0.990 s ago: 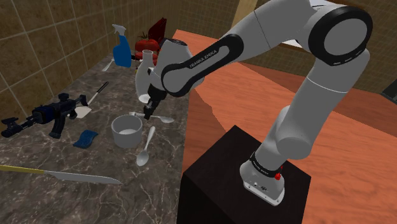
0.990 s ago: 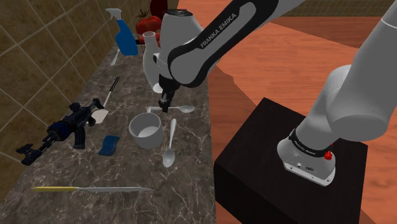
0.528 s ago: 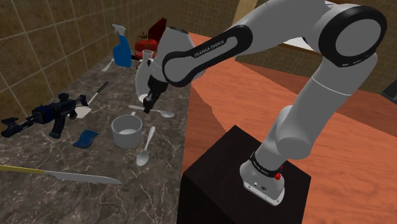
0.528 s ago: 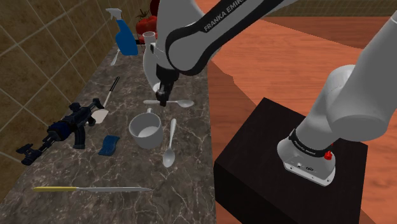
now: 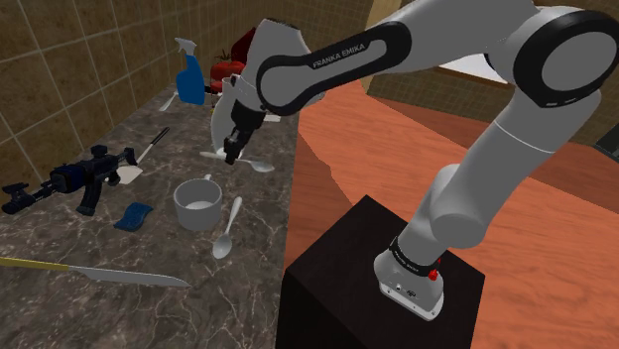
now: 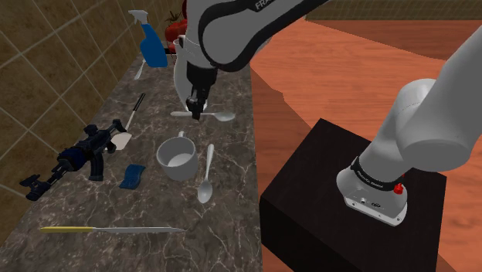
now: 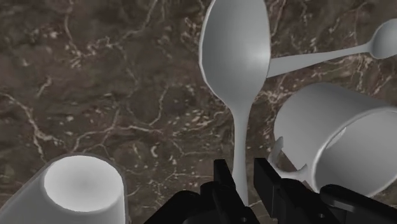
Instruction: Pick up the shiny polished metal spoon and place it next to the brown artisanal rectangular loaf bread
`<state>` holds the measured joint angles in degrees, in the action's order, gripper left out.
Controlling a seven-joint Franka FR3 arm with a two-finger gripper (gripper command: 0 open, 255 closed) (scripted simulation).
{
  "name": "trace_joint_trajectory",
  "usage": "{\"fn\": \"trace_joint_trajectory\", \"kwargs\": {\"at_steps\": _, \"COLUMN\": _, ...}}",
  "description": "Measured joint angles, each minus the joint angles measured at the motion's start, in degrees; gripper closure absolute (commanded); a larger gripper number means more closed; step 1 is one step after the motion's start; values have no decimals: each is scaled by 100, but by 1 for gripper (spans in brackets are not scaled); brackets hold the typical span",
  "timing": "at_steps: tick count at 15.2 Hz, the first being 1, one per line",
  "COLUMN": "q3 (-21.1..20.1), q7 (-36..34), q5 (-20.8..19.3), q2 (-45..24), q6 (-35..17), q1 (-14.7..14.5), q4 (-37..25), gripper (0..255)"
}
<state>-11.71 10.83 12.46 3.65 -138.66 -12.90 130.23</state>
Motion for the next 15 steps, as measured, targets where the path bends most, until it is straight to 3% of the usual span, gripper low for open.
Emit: {"fn": "trace_joint_trajectory", "kwargs": {"at_steps": 15, "q3": 45, "q7": -160, "q5": -84, "q2": 444, "q6": 1121, "q1": 36, "q4": -685, "gripper": 255}}
